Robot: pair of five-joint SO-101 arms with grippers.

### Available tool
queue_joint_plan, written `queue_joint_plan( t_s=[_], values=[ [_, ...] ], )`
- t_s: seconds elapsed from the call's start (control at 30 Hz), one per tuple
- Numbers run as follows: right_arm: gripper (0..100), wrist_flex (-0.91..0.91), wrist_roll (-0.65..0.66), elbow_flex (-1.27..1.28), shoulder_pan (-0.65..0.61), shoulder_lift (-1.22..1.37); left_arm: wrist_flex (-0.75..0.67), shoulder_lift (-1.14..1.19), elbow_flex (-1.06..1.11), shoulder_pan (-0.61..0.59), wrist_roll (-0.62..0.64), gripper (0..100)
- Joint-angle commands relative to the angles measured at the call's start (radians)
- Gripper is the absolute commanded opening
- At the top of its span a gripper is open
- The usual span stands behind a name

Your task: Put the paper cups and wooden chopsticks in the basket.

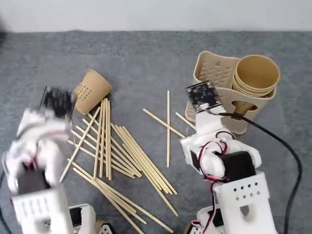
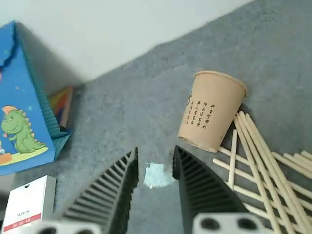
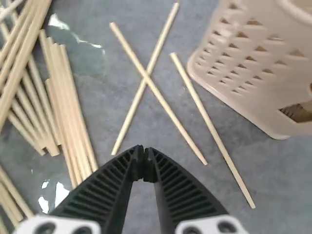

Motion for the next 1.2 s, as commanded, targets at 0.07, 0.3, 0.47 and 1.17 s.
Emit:
queue_joint_plan(
  t_s=[0.07,0.3,0.47,1.17],
  values=[
    [1.2,-0.045,-0.006,0.017,0.004,-0.019,0.137,0.451,-0.397,0.057,-0.091,12],
    [1.2,-0.045,-0.006,0.023,-0.004,-0.019,0.373,0.907,-0.835,0.104,-0.120,26],
    [1.2,-0.045,-0.006,0.023,-0.004,-0.019,0.522,1.212,-1.162,0.114,-0.160,28],
    [1.2,-0.045,-0.006,0.025,-0.004,-0.018,0.687,1.998,-2.071,0.041,-0.161,35]
  ],
)
